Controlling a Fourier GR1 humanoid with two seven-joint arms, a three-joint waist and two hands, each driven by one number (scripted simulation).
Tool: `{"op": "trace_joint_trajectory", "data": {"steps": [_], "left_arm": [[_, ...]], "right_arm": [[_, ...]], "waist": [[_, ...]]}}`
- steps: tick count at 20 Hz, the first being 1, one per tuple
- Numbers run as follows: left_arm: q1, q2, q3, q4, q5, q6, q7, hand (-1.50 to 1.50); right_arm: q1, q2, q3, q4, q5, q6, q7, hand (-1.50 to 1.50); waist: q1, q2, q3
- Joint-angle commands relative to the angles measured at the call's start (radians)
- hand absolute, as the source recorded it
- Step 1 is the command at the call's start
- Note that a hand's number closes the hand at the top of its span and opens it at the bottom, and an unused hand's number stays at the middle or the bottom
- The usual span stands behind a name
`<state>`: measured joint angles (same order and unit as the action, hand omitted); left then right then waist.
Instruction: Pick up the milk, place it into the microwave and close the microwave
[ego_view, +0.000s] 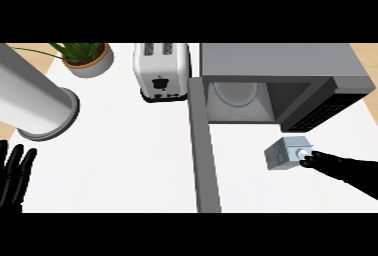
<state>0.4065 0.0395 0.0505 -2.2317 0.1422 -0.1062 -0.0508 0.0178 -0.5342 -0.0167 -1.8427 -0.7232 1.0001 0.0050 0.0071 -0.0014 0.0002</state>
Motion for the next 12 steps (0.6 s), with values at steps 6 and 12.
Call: {"op": "trace_joint_trajectory", "data": {"steps": [6,12], "left_arm": [[0.056,0.002,0.024,-0.025,0.023,-0.041,-0.012,-1.5],[0.15,-0.039,-0.072,-0.018,-0.057,-0.053,-0.114,-1.5]], "right_arm": [[-0.119,0.229,-0.09,0.238,0.404,0.129,-0.162,-1.5],[-0.11,0.245,-0.097,0.258,0.545,0.118,-0.25,-1.5]], "waist": [[0.003,0.002,0.001],[0.003,0.001,0.001]]}}
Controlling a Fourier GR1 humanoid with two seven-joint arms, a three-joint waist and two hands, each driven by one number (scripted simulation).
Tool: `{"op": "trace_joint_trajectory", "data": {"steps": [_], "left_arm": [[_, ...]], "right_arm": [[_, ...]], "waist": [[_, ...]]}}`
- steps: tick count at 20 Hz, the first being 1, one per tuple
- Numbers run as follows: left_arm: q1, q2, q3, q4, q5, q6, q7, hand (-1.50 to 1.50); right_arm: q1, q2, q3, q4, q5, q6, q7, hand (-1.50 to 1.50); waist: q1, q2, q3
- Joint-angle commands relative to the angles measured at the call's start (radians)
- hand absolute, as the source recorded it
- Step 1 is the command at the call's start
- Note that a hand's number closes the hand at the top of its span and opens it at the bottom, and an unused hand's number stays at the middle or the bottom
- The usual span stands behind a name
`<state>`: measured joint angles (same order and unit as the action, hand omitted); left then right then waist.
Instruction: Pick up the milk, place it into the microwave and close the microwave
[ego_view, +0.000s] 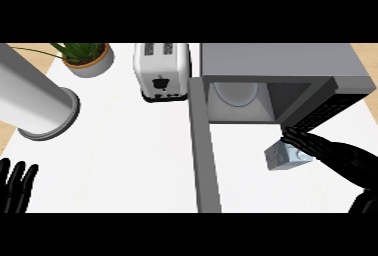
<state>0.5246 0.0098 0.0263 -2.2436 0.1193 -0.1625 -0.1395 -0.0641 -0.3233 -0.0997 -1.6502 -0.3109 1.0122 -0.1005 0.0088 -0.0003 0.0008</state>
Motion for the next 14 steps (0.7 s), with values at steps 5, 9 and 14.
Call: {"op": "trace_joint_trajectory", "data": {"steps": [5,9,14], "left_arm": [[-0.04,0.015,0.049,-0.012,0.047,0.003,0.038,-1.5],[0.054,0.008,0.014,-0.054,0.014,-0.034,0.004,-1.5],[0.053,-0.002,0.001,-0.021,0.021,-0.04,-0.03,-1.5]], "right_arm": [[-0.093,0.057,-0.004,0.176,0.321,0.036,-0.301,-1.5],[-0.151,-0.003,-0.009,0.285,0.375,-0.02,-0.404,-1.5],[-0.153,-0.061,0.062,0.391,0.45,-0.075,-0.538,-1.5]], "waist": [[0.003,0.004,0.001],[0.012,0.003,0.001],[0.017,0.005,0.002]]}}
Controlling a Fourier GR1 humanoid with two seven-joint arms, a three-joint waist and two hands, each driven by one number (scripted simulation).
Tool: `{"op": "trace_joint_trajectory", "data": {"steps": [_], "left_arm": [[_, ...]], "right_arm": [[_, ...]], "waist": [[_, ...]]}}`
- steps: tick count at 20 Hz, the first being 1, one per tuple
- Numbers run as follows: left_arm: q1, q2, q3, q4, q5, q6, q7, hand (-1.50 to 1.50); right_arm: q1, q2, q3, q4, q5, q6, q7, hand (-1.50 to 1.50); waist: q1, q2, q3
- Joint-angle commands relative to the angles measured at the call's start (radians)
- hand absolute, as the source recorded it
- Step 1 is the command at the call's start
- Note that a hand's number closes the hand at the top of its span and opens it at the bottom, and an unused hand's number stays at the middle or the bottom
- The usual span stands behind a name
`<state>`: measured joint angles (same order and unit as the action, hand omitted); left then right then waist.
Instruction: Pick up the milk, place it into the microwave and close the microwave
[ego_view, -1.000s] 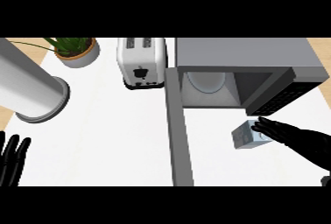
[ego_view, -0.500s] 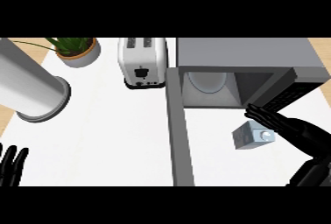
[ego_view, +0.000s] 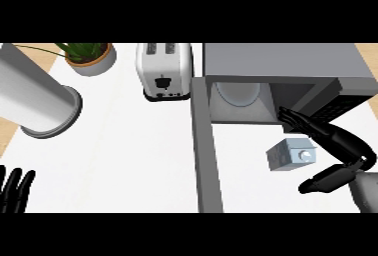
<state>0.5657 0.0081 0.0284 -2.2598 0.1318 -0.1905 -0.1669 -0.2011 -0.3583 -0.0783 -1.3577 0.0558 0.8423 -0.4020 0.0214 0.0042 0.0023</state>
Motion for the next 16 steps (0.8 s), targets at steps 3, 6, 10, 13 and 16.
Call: {"op": "trace_joint_trajectory", "data": {"steps": [3,6,10,13,16], "left_arm": [[0.019,-0.008,-0.001,-0.019,0.0,-0.005,-0.003,-1.5],[0.02,-0.008,-0.026,-0.03,-0.014,-0.003,0.002,-1.5],[0.023,-0.008,-0.017,0.019,-0.018,0.002,-0.041,-1.5],[0.006,0.022,0.031,0.018,0.048,-0.031,0.004,-1.5],[0.047,0.014,0.017,-0.012,0.033,-0.045,-0.03,-1.5]], "right_arm": [[-0.078,-0.089,0.053,0.193,0.073,0.09,-0.279,-1.5],[-0.084,-0.126,0.106,0.257,0.104,0.059,-0.347,-1.5],[-0.073,-0.125,0.191,0.316,0.135,-0.014,-0.424,-1.5],[-0.149,-0.105,0.233,0.401,0.163,-0.099,-0.446,-1.5],[-0.159,-0.104,0.279,0.483,0.194,-0.165,-0.516,-1.5]], "waist": [[0.01,0.003,0.001],[0.014,0.004,0.001],[0.015,0.004,0.001],[0.017,0.006,0.001],[0.026,0.005,0.001]]}}
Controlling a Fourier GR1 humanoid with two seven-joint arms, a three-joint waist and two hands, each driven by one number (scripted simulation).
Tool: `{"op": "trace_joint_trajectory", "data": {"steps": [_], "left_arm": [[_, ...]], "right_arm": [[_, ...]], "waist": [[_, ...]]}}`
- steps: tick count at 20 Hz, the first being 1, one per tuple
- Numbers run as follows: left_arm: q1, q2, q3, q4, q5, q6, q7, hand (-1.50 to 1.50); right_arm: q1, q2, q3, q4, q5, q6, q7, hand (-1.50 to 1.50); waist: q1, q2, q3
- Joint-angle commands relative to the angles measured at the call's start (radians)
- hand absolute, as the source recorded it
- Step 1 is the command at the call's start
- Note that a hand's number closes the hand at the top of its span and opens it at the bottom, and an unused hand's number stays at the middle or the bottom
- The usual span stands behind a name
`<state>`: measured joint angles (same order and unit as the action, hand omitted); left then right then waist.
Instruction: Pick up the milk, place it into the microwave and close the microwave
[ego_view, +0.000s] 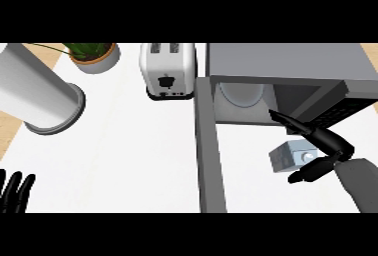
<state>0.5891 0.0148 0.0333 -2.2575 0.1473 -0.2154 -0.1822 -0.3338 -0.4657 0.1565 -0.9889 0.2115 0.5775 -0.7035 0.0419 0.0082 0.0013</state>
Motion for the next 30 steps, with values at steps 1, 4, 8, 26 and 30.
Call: {"op": "trace_joint_trajectory", "data": {"steps": [1,4,8,26,30], "left_arm": [[-0.006,-0.009,-0.005,-0.033,-0.007,0.017,0.023,-1.5],[-0.016,0.013,0.011,-0.03,-0.009,0.002,0.016,-1.5],[0.008,-0.009,-0.01,-0.001,-0.018,-0.004,-0.013,-1.5],[0.015,-0.002,-0.002,-0.012,0.017,-0.029,-0.009,-1.5],[-0.01,0.004,0.025,0.029,0.025,-0.025,-0.016,-1.5]], "right_arm": [[-0.047,0.002,0.052,0.143,0.042,0.086,-0.232,-1.5],[-0.066,0.0,0.086,0.218,0.048,0.059,-0.273,-1.5],[-0.109,-0.025,0.125,0.279,0.029,0.096,-0.281,-1.5],[-0.127,0.025,0.237,0.413,-0.079,0.069,-0.342,-1.5],[-0.117,0.039,0.263,0.394,-0.137,0.133,-0.319,1.5]], "waist": [[0.001,0.003,0.003],[0.008,0.006,0.003],[0.016,0.008,0.003],[0.029,0.016,0.005],[0.017,0.014,0.003]]}}
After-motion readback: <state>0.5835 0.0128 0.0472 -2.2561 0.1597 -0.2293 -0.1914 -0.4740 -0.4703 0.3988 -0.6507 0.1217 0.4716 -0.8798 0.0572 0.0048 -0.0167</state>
